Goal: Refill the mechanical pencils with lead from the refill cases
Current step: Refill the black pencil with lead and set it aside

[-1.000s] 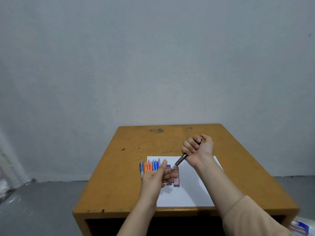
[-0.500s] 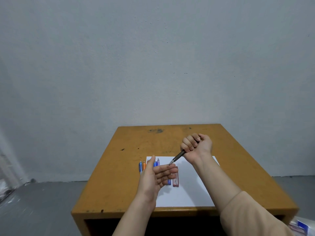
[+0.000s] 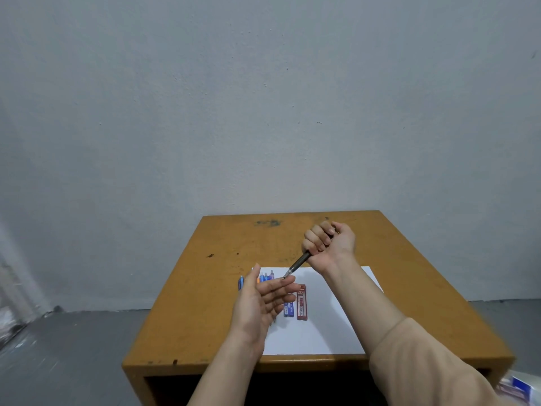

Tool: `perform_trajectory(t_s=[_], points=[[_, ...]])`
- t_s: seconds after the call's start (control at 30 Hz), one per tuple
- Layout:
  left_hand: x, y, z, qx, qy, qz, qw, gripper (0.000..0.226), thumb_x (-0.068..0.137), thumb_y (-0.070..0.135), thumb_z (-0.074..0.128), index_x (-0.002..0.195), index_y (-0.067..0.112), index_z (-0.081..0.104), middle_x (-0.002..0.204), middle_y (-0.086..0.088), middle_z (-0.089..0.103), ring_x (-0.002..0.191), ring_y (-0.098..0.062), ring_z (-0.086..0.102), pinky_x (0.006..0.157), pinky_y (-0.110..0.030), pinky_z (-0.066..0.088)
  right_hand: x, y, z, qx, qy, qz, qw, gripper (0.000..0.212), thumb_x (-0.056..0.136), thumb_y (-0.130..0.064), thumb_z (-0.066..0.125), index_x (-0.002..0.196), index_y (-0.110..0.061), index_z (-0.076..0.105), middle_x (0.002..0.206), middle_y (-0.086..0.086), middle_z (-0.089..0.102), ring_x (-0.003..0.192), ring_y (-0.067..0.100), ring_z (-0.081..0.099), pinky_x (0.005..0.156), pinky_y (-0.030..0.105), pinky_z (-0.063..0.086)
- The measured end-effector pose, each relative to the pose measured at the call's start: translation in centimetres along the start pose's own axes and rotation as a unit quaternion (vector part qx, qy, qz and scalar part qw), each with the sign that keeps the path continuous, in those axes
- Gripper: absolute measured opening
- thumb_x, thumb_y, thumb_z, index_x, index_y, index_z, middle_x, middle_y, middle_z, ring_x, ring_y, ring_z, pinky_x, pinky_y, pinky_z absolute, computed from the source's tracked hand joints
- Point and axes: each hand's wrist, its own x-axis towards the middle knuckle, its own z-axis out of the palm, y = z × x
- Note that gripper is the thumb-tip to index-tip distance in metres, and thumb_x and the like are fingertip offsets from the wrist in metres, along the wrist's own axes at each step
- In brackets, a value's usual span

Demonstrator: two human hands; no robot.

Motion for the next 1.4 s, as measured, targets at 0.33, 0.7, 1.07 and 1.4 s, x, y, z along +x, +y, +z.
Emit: perform_trajectory(t_s=[0.33, 0.7, 1.07, 1.4], points=[[-0.1, 0.0, 0.3, -0.022, 0.015, -0.011, 1.000, 0.059, 0.098, 0.045, 0.037, 0.089, 0.000, 0.074, 0.089, -0.019, 0.072, 0.075, -0.022, 0.070, 0.069, -0.027, 0.048, -0.4, 0.1, -0.1, -0.002, -0.014, 0.012, 1.000, 0.047, 0.090, -0.028, 0.028, 0.044, -0.018, 0.031, 0.039, -0.004, 0.020, 0.029, 0.011, 0.017, 0.035, 0.016, 0.011], [-1.3, 0.5, 1.3, 0.069, 0.031, 0.140, 0.987, 0.012, 0.078, 0.008, 0.074, 0.090, 0.006, 0.075, 0.078, -0.010, 0.074, 0.067, -0.011, 0.069, 0.061, -0.017, 0.051, -2.7, 0.2, 1.5, -0.104, -0.097, 0.017, 0.990, 0.027, 0.096, -0.026, 0.035, 0.070, -0.018, 0.041, 0.048, -0.004, 0.026, 0.037, 0.010, 0.025, 0.034, 0.017, 0.018], [-1.7, 0.1, 2.0, 0.093, 0.051, 0.193, 0.975, 0.016, 0.075, 0.003, 0.076, 0.090, 0.009, 0.076, 0.076, -0.004, 0.074, 0.068, -0.013, 0.070, 0.072, -0.025, 0.058, -3.7, 1.1, 1.9, -0.323, -0.068, -0.147, 0.932, 0.016, 0.101, -0.012, 0.040, 0.096, -0.011, 0.055, 0.070, 0.005, 0.053, 0.059, 0.017, 0.048, 0.056, 0.026, 0.042], [-0.4, -0.7, 0.7, 0.152, 0.085, 0.211, 0.962, 0.015, 0.076, 0.008, 0.076, 0.091, 0.011, 0.076, 0.077, 0.002, 0.075, 0.075, -0.013, 0.071, 0.070, -0.026, 0.057, -4.0, 1.0, 0.5, -0.510, -0.061, -0.218, 0.830, 0.041, 0.090, 0.001, 0.059, 0.125, -0.020, 0.051, 0.073, 0.000, 0.053, 0.059, 0.004, 0.058, 0.053, 0.019, 0.050]])
